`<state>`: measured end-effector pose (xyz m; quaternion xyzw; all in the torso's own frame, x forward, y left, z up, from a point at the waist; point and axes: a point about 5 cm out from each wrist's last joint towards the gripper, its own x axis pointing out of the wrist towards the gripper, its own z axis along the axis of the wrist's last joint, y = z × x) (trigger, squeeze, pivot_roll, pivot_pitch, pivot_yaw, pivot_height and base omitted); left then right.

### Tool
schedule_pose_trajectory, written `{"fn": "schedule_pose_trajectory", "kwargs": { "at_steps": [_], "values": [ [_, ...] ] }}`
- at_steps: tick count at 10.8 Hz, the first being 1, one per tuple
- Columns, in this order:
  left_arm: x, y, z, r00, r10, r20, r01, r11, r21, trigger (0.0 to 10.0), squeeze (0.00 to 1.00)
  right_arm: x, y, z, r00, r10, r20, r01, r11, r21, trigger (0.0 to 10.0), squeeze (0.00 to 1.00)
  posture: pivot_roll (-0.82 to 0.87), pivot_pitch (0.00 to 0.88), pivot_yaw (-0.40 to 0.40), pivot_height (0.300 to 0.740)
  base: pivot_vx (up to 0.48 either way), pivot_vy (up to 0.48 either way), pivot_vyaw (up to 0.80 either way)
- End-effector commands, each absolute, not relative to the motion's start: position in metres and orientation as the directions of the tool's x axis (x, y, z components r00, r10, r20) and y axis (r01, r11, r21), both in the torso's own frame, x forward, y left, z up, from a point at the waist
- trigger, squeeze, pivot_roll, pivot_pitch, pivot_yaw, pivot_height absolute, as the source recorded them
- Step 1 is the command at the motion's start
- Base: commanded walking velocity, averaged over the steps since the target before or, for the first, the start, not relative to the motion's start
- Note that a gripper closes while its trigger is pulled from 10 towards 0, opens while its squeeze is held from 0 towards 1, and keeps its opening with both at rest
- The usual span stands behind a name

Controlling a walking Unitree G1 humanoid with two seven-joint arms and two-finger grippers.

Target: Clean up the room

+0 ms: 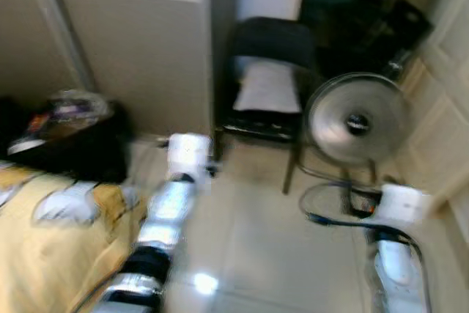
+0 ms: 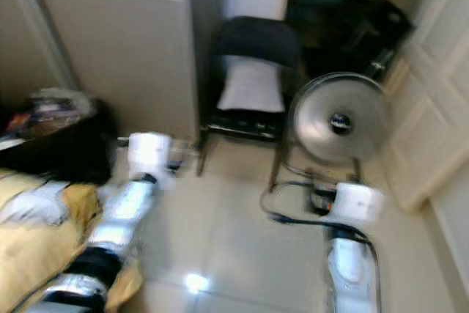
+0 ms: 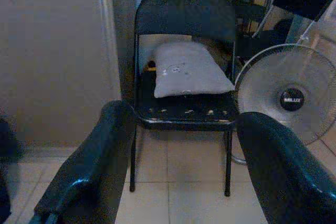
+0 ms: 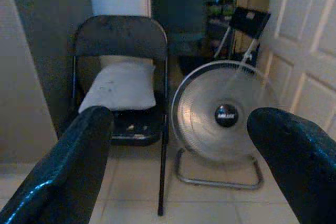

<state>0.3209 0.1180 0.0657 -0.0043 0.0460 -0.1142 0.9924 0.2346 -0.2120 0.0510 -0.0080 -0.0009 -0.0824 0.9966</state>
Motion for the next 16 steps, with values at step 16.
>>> {"fn": "schedule_pose_trajectory", "kwargs": {
  "at_steps": [16],
  "values": [
    [0.189, 0.17, 0.051, 0.965, -0.213, -0.151, 0.194, 0.972, -0.129, 10.0, 0.0, 0.151, -0.212, 0.017, 0.985, -0.022, -0.17, 0.007, 0.996, -0.087, 10.0, 0.0, -0.12, 0.0, 0.007, 0.74, 0.176, 0.0, 0.0]
  ]
}}
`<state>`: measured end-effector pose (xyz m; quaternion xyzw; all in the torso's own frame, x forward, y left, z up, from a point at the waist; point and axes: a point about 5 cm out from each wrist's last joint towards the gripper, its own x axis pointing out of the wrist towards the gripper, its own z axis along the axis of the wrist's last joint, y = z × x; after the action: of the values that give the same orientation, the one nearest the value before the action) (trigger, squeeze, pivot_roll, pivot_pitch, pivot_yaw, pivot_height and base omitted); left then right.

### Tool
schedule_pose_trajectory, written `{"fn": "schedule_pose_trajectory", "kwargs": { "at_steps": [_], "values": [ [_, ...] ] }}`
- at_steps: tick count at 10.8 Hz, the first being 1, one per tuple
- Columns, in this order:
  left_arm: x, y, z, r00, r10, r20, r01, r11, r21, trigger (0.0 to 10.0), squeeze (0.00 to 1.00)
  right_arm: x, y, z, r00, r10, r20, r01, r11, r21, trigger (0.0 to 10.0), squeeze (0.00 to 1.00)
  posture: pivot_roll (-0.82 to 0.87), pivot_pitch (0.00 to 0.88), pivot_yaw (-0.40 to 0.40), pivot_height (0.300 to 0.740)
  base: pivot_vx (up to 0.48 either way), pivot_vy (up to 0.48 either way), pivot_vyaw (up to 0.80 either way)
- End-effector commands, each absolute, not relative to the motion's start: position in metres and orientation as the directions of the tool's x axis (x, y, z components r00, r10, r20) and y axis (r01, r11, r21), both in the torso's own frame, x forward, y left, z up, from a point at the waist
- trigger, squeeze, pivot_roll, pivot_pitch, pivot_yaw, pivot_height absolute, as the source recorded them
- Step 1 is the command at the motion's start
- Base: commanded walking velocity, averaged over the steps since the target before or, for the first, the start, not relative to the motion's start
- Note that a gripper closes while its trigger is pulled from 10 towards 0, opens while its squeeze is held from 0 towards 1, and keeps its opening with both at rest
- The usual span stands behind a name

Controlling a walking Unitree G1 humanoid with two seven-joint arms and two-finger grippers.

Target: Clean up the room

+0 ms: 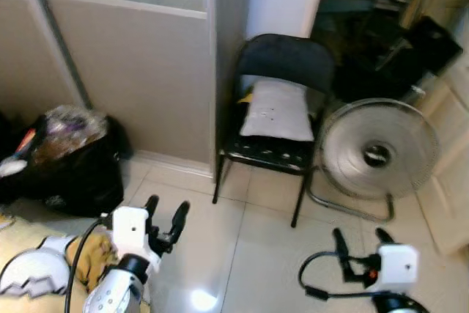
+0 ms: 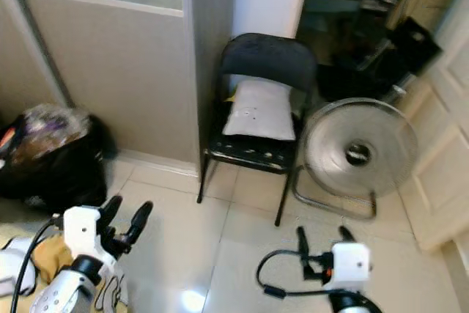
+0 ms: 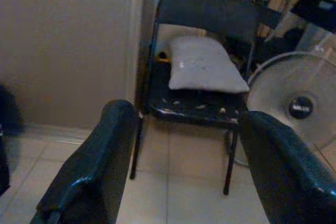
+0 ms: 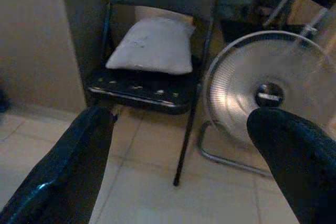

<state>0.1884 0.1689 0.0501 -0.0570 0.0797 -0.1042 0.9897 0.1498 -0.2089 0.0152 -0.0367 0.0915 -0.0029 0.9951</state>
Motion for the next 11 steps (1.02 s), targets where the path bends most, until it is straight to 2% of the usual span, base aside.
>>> {"fn": "schedule_pose_trajectory", "kwargs": {
  "at_steps": [1, 10, 11],
  "values": [
    [0.189, 0.17, 0.051, 0.965, -0.213, -0.151, 0.194, 0.972, -0.129, 10.0, 0.0, 0.151, -0.212, 0.017, 0.985, -0.022, -0.17, 0.007, 0.996, -0.087, 10.0, 0.0, -0.12, 0.0, 0.007, 0.74, 0.0, 0.0, 0.0],
    [0.189, 0.167, 0.054, 0.964, -0.214, -0.16, 0.193, 0.972, -0.137, 10.0, 0.0, 0.15, -0.209, 0.012, 0.985, -0.015, -0.174, -0.001, 0.996, -0.094, 10.0, 0.0, -0.12, 0.0, 0.007, 0.74, 0.0, 0.0, 0.0],
    [0.209, 0.18, 0.055, 0.981, -0.103, -0.162, 0.086, 0.99, -0.109, 10.0, 0.0, 0.191, -0.225, 0.008, 0.98, -0.017, -0.197, 0.006, 0.998, -0.058, 10.0, 0.0, 0.06, 0.0, -0.121, 0.74, 0.0, 0.0, 0.0]
  ]
}}
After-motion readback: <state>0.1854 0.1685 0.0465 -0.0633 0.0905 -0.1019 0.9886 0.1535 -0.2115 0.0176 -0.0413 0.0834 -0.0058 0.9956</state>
